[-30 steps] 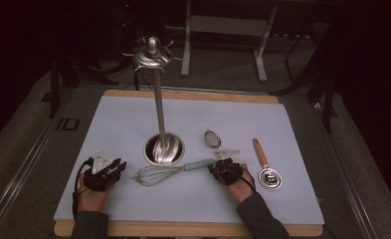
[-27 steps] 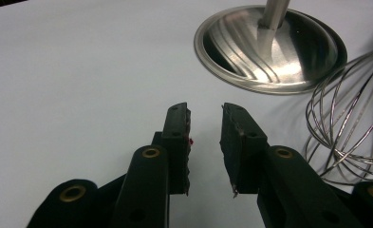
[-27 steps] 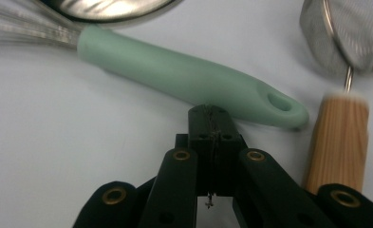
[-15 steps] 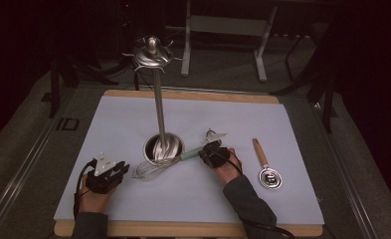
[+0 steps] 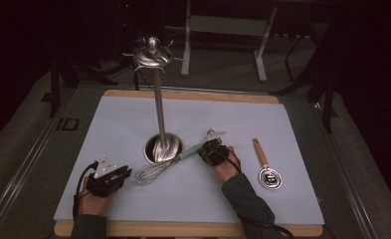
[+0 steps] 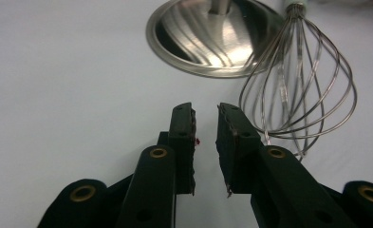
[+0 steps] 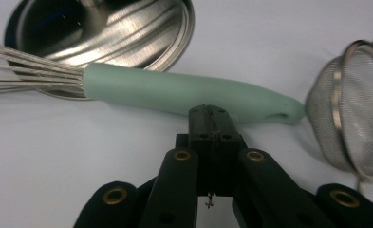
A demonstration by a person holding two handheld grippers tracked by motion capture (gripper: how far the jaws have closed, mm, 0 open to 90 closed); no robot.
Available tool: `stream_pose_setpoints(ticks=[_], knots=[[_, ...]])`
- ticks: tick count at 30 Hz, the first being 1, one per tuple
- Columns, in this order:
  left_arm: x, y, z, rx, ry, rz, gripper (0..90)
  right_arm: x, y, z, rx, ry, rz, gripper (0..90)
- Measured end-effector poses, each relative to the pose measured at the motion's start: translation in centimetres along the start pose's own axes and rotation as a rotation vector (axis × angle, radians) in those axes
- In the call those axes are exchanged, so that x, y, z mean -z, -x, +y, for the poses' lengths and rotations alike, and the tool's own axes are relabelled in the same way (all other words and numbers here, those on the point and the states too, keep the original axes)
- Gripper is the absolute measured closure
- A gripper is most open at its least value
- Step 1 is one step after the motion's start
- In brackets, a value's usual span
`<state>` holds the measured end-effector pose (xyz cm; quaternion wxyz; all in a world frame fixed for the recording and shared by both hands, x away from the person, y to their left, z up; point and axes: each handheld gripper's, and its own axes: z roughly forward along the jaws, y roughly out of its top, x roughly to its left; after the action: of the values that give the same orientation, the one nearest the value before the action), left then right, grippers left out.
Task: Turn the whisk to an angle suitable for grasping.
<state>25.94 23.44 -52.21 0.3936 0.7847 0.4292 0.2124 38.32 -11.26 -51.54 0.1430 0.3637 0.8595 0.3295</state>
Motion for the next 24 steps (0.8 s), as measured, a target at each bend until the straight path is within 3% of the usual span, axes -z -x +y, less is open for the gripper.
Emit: stream_pose_setpoints(ticks=[10,13,16,19,24], knots=[[-0.1,1.6,-0.4,-0.041,-0.058,-0.061,77.4,2.6,1.2,-1.5,-0.008,0.023,0.0,88.5],[-0.1,2.4,-0.5,-0.047,-0.058,-0.103,77.4,3.2,1.4,-2.3,-0.015,0.026,0.003,88.2],[-0.3,3.3,-0.3,-0.073,-0.07,-0.128,77.3,3.5,1.3,-2.7,-0.026,0.033,0.023,88.2],[-1.0,5.0,0.2,-0.128,-0.09,-0.161,77.2,3.8,0.7,-3.6,-0.02,0.036,0.046,87.4],[-1.2,5.6,0.5,-0.135,-0.087,-0.183,77.4,3.7,0.5,-4.2,-0.022,0.031,0.049,87.0]])
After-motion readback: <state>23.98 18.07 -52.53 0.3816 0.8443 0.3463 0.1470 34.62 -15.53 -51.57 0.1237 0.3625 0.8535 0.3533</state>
